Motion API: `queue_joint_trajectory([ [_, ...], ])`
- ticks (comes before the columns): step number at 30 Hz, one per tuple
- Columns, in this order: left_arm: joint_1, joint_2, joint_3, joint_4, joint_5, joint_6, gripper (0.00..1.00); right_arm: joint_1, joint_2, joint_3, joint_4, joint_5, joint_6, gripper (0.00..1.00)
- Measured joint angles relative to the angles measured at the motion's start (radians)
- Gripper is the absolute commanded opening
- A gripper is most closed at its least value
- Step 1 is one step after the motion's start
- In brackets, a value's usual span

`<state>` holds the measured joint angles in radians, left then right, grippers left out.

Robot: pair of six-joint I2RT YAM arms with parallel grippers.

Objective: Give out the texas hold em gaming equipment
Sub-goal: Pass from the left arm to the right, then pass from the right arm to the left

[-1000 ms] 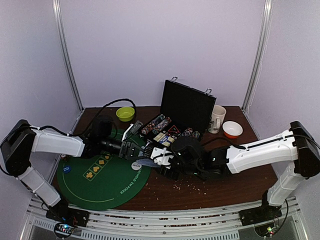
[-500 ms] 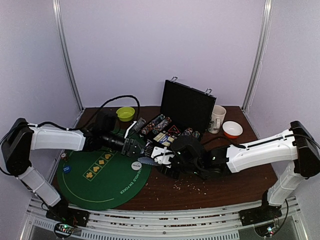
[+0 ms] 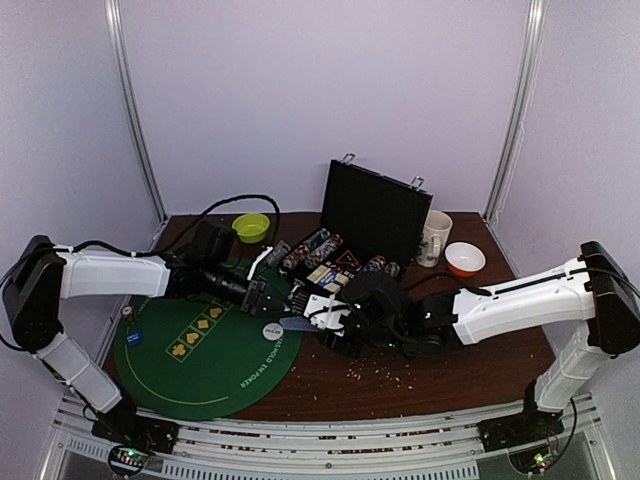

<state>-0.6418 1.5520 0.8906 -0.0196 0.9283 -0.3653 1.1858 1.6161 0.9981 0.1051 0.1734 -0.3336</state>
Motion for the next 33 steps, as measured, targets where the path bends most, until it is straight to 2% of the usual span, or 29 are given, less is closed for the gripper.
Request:
queue_joint_trajectory([
  [4,0.002,0.0,0.006,-0.021,-0.011,0.022,0.49,-0.002,0.0,0.0,-0.002,0.0,-0.001,0.43],
  [13,0.013,-0.01,0.029,-0.066,-0.006,0.062,0.63,-0.004,0.0,0.004,-0.006,-0.003,0.0,0.41],
  [27,0.021,-0.016,0.067,-0.101,0.015,0.073,0.61,-0.013,0.0,0.021,-0.006,-0.037,0.023,0.39],
  [33,0.021,-0.016,0.077,-0.118,0.012,0.088,0.57,-0.023,0.0,0.021,-0.005,-0.06,0.034,0.39],
])
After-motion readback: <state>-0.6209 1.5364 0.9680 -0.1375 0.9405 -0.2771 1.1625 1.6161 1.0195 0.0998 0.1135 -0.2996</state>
